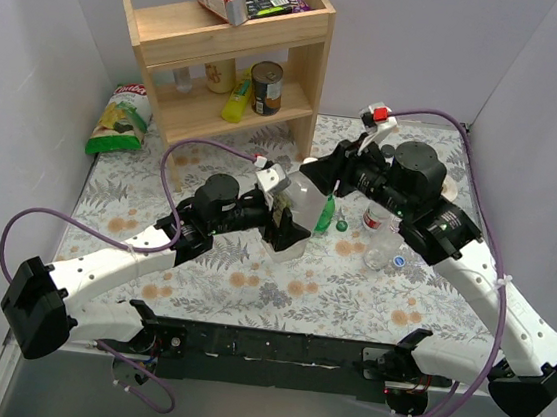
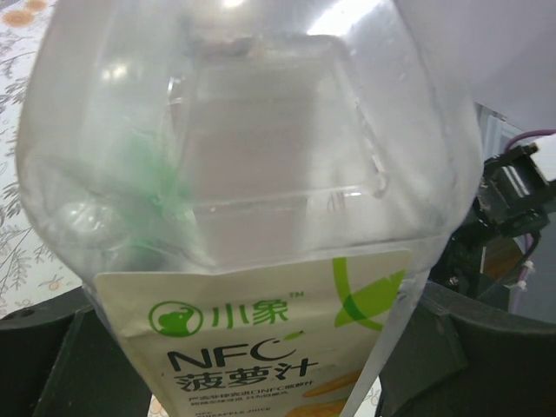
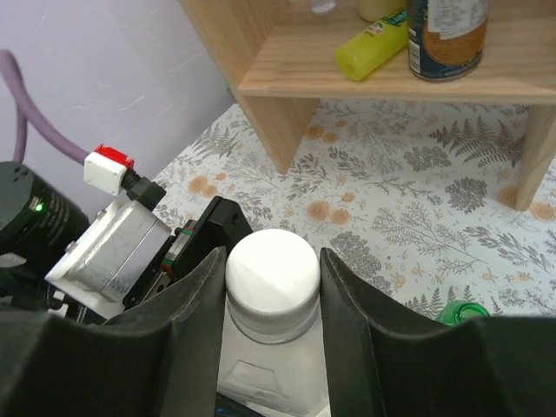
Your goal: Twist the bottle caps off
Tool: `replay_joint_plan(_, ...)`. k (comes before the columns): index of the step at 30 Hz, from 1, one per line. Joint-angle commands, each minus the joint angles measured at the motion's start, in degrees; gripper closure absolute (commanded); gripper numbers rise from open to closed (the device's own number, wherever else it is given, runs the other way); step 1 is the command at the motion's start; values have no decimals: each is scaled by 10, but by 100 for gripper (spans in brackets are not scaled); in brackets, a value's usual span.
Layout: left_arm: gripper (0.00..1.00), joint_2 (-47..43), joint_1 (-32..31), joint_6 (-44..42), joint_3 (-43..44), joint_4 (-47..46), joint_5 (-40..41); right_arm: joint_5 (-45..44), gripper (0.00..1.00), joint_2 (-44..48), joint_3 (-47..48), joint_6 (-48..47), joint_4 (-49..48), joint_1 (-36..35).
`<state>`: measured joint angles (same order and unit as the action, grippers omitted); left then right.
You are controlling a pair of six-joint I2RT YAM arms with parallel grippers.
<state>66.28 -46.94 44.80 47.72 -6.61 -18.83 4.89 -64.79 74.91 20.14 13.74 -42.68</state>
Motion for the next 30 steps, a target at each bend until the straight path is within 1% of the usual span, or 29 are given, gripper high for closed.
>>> replay_joint_plan(1,71,-32,-3,-9,4,-65,-114,91,81,38,11,-47,-19,24)
replay_joint_plan(2,70,-35,-3,-7,2,-70,-157,109,82,43,8,-54,-18,29)
replay_joint_plan(3,70,-36,-3,-6,-1,-77,-178,157,82,49,8,-61,-18,43)
replay_joint_plan(4,70,-38,-3,-2,-3,-92,-204,184,82,54,7,-72,-19,50)
replay_joint_plan(5,70,-39,-3,1,-7,-101,-252,211,82,56,5,-77,-21,57)
replay_joint_plan(6,70,-39,-2,6,-8,-117,-282,271,82,59,-1,-82,-25,71)
replay_joint_plan(8,70,-36,-2,17,-8,-131,-328,327,82,61,-7,-89,-35,85)
replay_joint_plan(9,70,-29,-2,19,-7,-138,-373,376,82,64,-14,-91,-40,96)
replay_joint_plan(12,70,-22,-2,28,-4,-145,-407,435,82,68,-21,-90,-53,110)
replay_joint_plan(15,70,-19,-2,28,-2,-142,-407,464,82,70,-25,-91,-62,114)
replay_joint_plan(20,70,-5,-2,24,4,-128,-387,429,83,82,-28,-73,-85,124)
replay_joint_plan(25,71,3,-2,23,4,-119,-355,357,84,113,-14,-55,-115,135)
replay_joint_plan(28,71,-1,-2,18,0,-112,-314,306,85,135,-5,-52,-120,135)
replay_joint_plan(29,72,-15,-2,14,-3,-111,-272,265,84,142,-6,-55,-110,134)
replay_joint_plan(30,72,-25,-1,8,-5,-104,-247,243,85,150,-6,-58,-97,135)
